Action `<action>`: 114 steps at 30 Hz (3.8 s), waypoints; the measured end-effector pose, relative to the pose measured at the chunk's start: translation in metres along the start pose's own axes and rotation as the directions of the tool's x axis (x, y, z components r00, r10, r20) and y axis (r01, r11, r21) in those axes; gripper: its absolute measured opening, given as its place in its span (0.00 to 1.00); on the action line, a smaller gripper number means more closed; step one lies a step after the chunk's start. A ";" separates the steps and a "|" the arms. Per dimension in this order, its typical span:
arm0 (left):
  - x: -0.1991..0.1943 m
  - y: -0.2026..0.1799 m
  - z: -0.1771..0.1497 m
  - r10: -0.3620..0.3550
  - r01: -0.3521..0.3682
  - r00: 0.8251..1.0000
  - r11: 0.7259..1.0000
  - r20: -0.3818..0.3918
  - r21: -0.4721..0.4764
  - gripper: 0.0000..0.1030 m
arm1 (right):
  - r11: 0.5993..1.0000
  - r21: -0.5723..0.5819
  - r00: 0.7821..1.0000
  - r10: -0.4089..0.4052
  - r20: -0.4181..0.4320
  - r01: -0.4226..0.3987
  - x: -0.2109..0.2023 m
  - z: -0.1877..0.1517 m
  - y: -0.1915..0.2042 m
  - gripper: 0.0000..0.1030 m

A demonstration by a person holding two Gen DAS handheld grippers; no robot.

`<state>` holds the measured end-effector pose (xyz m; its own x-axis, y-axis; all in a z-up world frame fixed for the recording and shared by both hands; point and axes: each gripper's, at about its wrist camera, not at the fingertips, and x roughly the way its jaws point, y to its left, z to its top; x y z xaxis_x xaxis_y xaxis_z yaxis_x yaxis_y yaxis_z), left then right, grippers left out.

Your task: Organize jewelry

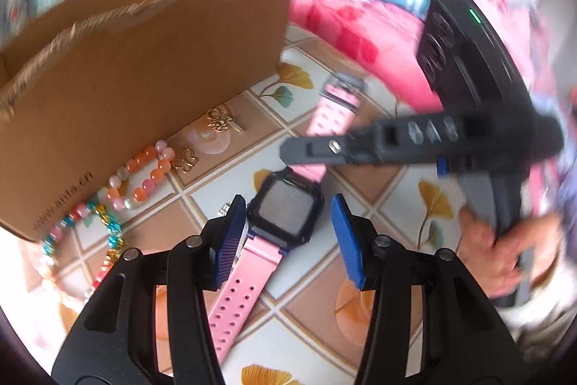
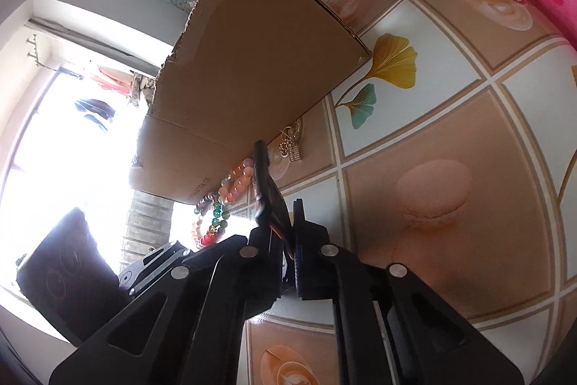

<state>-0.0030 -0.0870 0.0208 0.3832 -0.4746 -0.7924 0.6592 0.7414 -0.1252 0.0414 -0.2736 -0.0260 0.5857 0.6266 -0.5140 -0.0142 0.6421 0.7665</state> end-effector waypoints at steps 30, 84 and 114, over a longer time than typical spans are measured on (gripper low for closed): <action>-0.035 -0.051 -0.030 0.333 -0.381 0.913 0.902 0.236 0.203 0.02 | 0.972 -0.138 0.962 0.212 0.173 -0.189 -0.121 -0.016 0.051 0.06; 0.083 0.243 0.141 -0.014 -0.189 0.829 0.934 -0.559 -0.304 0.03 | 0.950 -0.234 0.792 -0.302 -0.530 0.206 0.146 0.192 0.107 0.28; 0.099 0.156 0.149 0.408 -0.234 0.771 0.896 -0.490 0.378 0.33 | 0.954 -0.259 0.986 -0.165 -0.024 0.153 -0.006 0.184 0.099 0.51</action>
<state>0.2346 -0.0893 0.0115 0.2475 0.1691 -0.9540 0.7456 0.5955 0.2990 0.1857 -0.2956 0.1238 0.5603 0.5226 -0.6426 -0.1341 0.8228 0.5523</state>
